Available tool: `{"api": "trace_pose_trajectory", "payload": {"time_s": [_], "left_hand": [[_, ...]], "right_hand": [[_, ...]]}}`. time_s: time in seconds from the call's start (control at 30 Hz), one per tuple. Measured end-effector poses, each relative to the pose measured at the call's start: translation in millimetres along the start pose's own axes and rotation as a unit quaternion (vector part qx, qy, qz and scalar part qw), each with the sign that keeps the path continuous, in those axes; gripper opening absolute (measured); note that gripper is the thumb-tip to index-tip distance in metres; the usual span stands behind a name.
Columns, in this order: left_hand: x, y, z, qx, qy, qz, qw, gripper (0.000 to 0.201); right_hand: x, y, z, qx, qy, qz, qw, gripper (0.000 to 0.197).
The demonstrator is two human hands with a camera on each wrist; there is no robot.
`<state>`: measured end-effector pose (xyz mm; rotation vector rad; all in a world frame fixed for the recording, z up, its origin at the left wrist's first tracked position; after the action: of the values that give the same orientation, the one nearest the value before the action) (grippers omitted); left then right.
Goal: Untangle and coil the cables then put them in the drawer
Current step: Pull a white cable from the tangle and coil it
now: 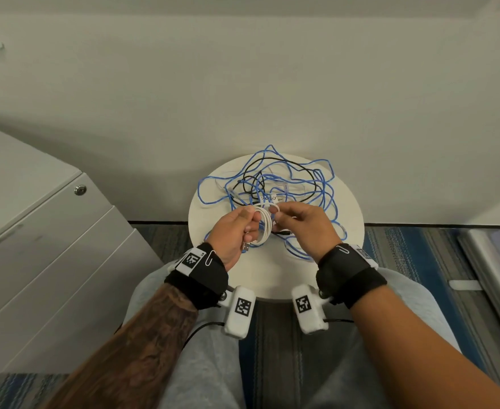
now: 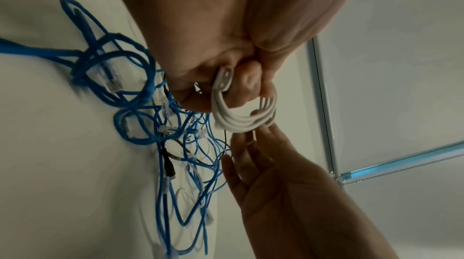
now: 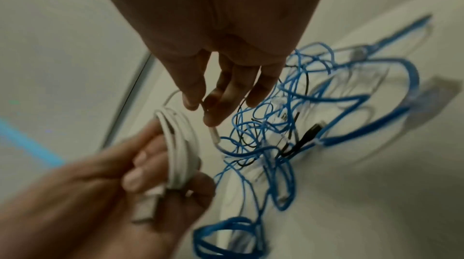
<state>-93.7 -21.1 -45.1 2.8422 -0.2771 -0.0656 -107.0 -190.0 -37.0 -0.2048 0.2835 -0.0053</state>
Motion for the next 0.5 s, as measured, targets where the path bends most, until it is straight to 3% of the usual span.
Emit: {"api": "trace_pose_trajectory", "payload": {"time_s": [0.1, 0.27, 0.4, 0.5], "left_hand": [[-2, 4, 2, 0.014, -0.009, 0.008, 1.0, 0.033], [1, 5, 4, -0.074, -0.049, 0.031, 0.996, 0.034], [4, 2, 10, -0.065, -0.041, 0.005, 0.997, 0.037], [2, 6, 5, 0.001, -0.013, -0.02, 1.0, 0.033]], "right_hand": [[0, 1, 4, 0.117, 0.053, 0.027, 0.991, 0.017], [2, 3, 1, 0.133, 0.144, 0.062, 0.979, 0.016], [-4, 7, 4, 0.105, 0.109, 0.068, 0.986, 0.019], [-9, 10, 5, 0.072, 0.074, 0.099, 0.99, 0.034]]}}
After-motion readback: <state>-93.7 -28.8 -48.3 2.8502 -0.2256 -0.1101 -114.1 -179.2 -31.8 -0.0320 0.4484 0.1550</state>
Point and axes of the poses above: each hand's wrist, its own x-axis towards the middle knuckle, its own y-axis out of the palm, z = x × y, the point moved 1 cm from there along x, towards the middle knuckle, and after that the axes turned 14 degrees about y, right-handed, at the moved point
